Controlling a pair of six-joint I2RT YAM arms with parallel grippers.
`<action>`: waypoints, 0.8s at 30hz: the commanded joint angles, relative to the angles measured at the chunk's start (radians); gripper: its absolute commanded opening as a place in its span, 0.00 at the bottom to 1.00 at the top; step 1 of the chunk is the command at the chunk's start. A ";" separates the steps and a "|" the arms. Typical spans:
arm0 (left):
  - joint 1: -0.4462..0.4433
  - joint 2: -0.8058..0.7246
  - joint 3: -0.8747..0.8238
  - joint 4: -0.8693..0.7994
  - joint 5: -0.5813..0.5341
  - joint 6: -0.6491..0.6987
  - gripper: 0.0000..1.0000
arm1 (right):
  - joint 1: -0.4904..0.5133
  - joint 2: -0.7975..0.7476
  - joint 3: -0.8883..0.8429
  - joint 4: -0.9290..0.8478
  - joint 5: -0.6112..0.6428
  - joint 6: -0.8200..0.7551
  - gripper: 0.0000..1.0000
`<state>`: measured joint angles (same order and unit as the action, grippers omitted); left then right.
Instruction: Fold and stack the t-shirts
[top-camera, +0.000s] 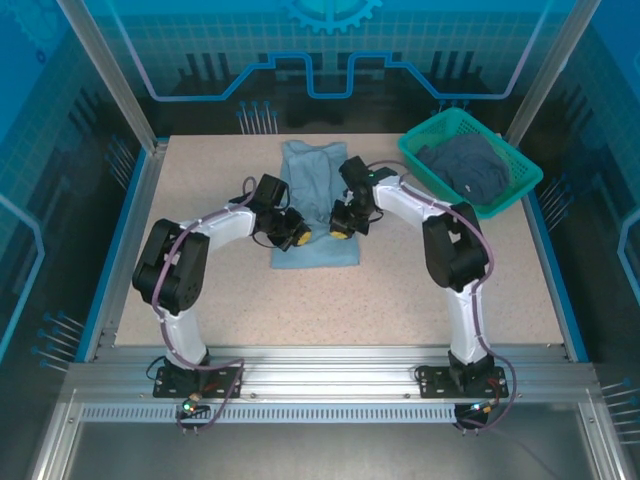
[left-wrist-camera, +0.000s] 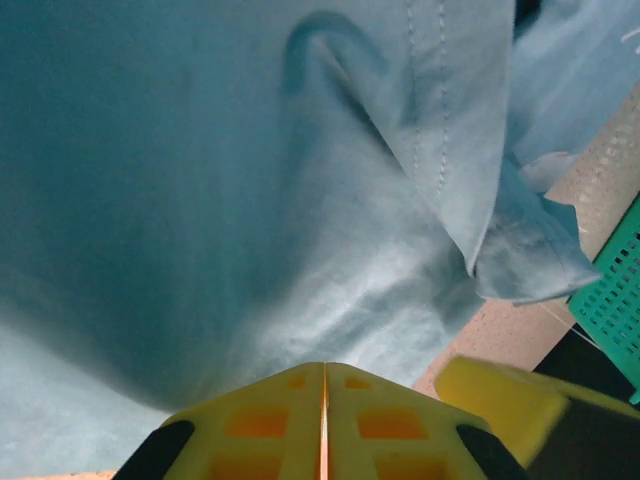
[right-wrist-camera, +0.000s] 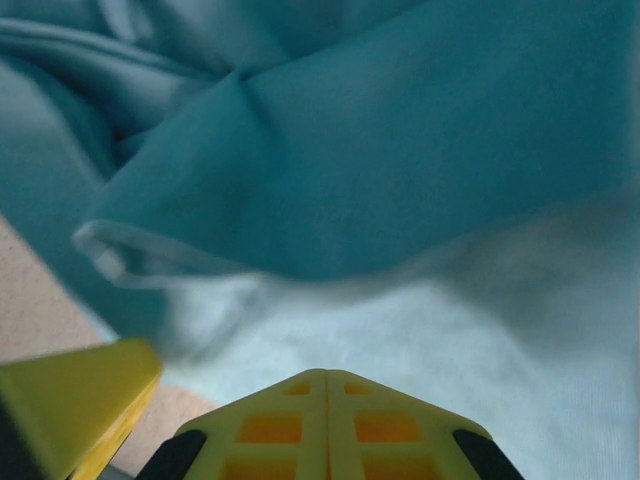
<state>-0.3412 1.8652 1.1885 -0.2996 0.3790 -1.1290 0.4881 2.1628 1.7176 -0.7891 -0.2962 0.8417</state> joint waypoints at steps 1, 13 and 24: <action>0.004 0.026 0.015 0.013 0.011 -0.013 0.10 | -0.006 0.079 0.090 -0.021 0.009 0.000 0.06; 0.017 0.055 0.003 -0.019 -0.025 0.046 0.10 | -0.042 0.276 0.399 -0.078 0.088 -0.006 0.08; 0.087 0.015 0.092 -0.081 -0.041 0.096 0.22 | -0.094 0.376 0.588 -0.098 0.034 -0.040 0.14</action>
<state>-0.2756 1.9045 1.2198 -0.3435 0.3447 -1.0672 0.4118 2.5443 2.2589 -0.8696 -0.2436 0.8295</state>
